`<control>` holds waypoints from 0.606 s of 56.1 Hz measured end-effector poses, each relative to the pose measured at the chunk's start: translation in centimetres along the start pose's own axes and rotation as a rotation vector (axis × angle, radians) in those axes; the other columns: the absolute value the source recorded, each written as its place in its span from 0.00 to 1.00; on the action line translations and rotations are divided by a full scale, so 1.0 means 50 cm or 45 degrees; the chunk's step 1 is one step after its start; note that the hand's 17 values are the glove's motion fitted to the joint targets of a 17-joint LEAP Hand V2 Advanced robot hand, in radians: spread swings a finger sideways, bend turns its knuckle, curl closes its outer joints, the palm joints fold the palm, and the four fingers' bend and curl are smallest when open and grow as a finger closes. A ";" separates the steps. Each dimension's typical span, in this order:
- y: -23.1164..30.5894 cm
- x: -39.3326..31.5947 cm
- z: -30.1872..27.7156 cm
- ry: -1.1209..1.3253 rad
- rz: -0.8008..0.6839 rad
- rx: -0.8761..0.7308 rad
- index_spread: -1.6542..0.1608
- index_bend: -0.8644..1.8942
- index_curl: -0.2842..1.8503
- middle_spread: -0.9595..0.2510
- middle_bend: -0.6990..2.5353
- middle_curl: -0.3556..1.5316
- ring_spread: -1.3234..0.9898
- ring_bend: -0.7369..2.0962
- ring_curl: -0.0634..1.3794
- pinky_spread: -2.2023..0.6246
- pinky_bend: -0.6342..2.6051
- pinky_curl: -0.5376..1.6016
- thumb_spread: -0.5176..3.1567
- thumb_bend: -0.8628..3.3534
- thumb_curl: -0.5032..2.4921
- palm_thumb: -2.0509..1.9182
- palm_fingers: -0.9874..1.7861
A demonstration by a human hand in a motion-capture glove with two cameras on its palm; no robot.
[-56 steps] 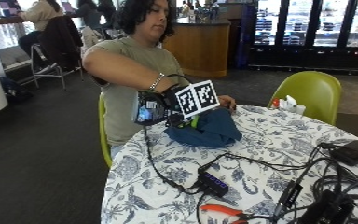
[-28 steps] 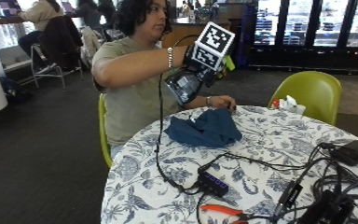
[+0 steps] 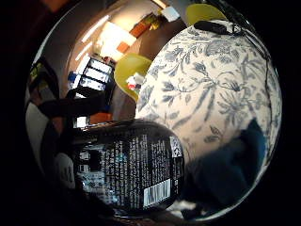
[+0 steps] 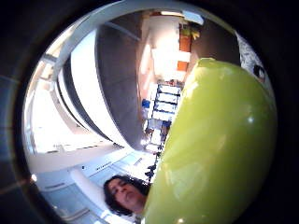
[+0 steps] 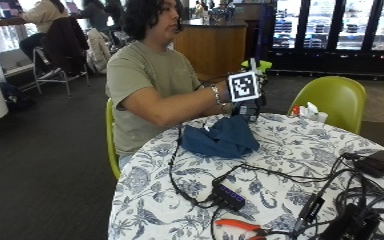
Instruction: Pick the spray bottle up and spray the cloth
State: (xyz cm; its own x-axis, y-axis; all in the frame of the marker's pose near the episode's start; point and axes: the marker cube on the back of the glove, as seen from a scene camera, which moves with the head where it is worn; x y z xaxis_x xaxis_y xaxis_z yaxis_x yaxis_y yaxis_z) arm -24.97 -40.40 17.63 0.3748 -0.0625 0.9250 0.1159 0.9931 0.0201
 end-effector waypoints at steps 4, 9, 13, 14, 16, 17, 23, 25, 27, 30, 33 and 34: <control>-0.016 0.041 0.044 -0.020 -0.019 0.091 0.75 0.40 0.45 0.64 0.42 0.51 0.49 0.51 0.40 0.69 0.34 0.45 0.28 0.20 0.45 0.77 0.83; -0.018 0.078 0.080 -0.026 -0.042 0.102 0.75 0.40 0.45 0.64 0.41 0.51 0.49 0.51 0.40 0.69 0.34 0.45 0.28 0.20 0.45 0.76 0.83; -0.036 0.103 0.093 -0.002 -0.085 0.195 0.75 0.40 0.45 0.64 0.42 0.51 0.49 0.52 0.40 0.69 0.34 0.45 0.27 0.20 0.45 0.77 0.83; -0.040 0.106 0.096 -0.004 -0.093 0.211 0.75 0.40 0.45 0.64 0.42 0.51 0.49 0.52 0.40 0.69 0.34 0.45 0.27 0.20 0.45 0.77 0.83; -0.047 0.108 0.104 -0.009 -0.107 0.238 0.75 0.40 0.45 0.64 0.42 0.51 0.49 0.52 0.40 0.69 0.34 0.45 0.27 0.20 0.45 0.77 0.84; -0.053 0.108 0.106 -0.013 -0.113 0.254 0.75 0.40 0.45 0.64 0.42 0.51 0.49 0.52 0.40 0.69 0.34 0.45 0.27 0.20 0.45 0.77 0.84; -0.088 0.113 0.125 -0.038 -0.120 0.287 0.75 0.41 0.45 0.64 0.42 0.51 0.49 0.51 0.40 0.69 0.34 0.45 0.26 0.20 0.45 0.77 0.84; -0.106 0.116 0.127 -0.035 -0.119 0.303 0.75 0.41 0.46 0.64 0.42 0.51 0.49 0.51 0.40 0.68 0.34 0.45 0.26 0.20 0.45 0.77 0.84; -0.126 0.121 0.126 -0.027 -0.125 0.322 0.75 0.41 0.46 0.64 0.42 0.51 0.49 0.51 0.40 0.68 0.34 0.45 0.26 0.20 0.45 0.77 0.84; -0.152 0.128 0.126 -0.019 -0.130 0.329 0.75 0.41 0.46 0.64 0.42 0.51 0.49 0.52 0.40 0.68 0.34 0.45 0.26 0.20 0.45 0.76 0.84; -0.174 0.134 0.127 -0.021 -0.125 0.330 0.75 0.42 0.46 0.64 0.42 0.51 0.49 0.51 0.40 0.68 0.34 0.45 0.25 0.20 0.45 0.76 0.84; -0.182 0.136 0.126 -0.024 -0.123 0.336 0.75 0.42 0.46 0.64 0.42 0.51 0.49 0.51 0.40 0.68 0.34 0.45 0.25 0.20 0.45 0.76 0.84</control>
State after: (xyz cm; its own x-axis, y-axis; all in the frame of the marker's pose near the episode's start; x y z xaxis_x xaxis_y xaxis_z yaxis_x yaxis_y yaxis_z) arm -29.29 -49.23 26.11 0.3561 -0.1584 0.9209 -0.0941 0.9744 0.2040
